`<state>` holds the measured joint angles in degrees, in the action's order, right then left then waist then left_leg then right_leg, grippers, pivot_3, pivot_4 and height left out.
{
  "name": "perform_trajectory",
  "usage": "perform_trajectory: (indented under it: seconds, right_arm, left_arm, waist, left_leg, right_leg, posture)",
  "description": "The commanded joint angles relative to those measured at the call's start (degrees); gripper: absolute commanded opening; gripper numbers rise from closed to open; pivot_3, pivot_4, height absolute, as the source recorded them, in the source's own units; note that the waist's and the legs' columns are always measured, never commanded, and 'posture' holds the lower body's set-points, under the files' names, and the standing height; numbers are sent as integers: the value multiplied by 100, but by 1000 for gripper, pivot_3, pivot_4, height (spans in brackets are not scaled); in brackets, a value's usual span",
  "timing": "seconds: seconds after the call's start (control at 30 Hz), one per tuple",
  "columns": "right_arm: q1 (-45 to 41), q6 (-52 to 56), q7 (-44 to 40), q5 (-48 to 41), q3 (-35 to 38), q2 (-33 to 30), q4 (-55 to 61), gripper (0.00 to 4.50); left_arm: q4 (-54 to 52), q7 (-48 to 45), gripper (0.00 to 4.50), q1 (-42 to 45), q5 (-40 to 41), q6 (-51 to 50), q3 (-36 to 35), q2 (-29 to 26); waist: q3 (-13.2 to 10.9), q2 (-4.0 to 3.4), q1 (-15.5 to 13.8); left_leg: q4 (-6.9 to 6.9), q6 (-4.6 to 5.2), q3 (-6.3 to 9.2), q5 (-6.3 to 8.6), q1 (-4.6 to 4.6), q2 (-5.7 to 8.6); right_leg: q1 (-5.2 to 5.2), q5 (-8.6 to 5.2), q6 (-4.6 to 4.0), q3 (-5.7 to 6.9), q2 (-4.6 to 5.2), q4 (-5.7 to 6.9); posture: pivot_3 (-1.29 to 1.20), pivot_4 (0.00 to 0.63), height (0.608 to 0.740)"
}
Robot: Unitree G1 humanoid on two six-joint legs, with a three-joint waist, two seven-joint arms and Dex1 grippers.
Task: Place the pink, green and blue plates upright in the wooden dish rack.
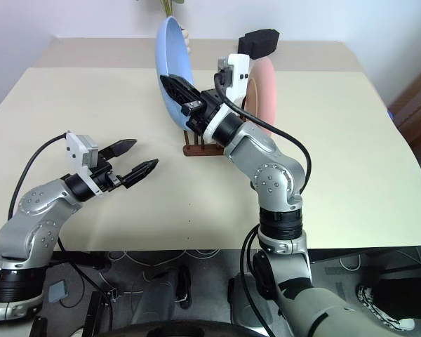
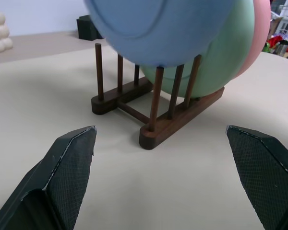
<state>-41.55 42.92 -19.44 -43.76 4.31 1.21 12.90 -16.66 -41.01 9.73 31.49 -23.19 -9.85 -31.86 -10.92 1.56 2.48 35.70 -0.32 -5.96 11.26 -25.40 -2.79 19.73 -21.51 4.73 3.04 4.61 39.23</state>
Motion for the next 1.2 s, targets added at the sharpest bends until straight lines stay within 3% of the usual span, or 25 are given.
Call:
perform_trajectory:
  seconds: [0.03,0.6,0.7,0.93,1.2]
  right_arm:
    - [-200,-106,-109,-152,-17,-45,195,0]
    - [-459,243,118,-920,727,-168,-752,0]
    - [-458,255,174,-895,735,-210,-829,889]
    - [-470,67,131,-677,585,-319,-724,4439]
    - [-577,-666,-464,277,-119,-915,-141,4439]
  left_arm:
    - [-197,-29,4451,-5,34,77,-35,2]
    - [-188,-135,4451,-3,14,122,-5,42]
    - [-180,-133,4500,-2,-5,134,-9,37]
    - [-197,-133,4500,-29,-18,138,-1,39]
    - [-199,-131,4500,-31,-19,127,28,57]
  waist:
    - [0,0,0]
    - [-1,-1,4]
    - [-1,-2,1]
    - [-2,-3,1]
    - [-3,-5,-1]
  left_leg:
    - [0,0,-1,0,0,0]
    - [-3,1,-2,0,-1,0]
    - [-4,1,-2,0,-2,0]
    - [-6,1,-4,0,-4,0]
    - [-8,-1,-7,-1,-10,0]
  right_leg:
    - [0,0,0,0,0,0]
    - [2,0,0,0,1,-1]
    - [4,0,0,0,1,-1]
    - [7,0,0,0,2,-1]
    - [17,0,0,-2,3,-1]
  posture:
    - [0,150,732]
    - [0,150,732]
    - [0,150,732]
    - [0,150,732]
    - [0,150,732]
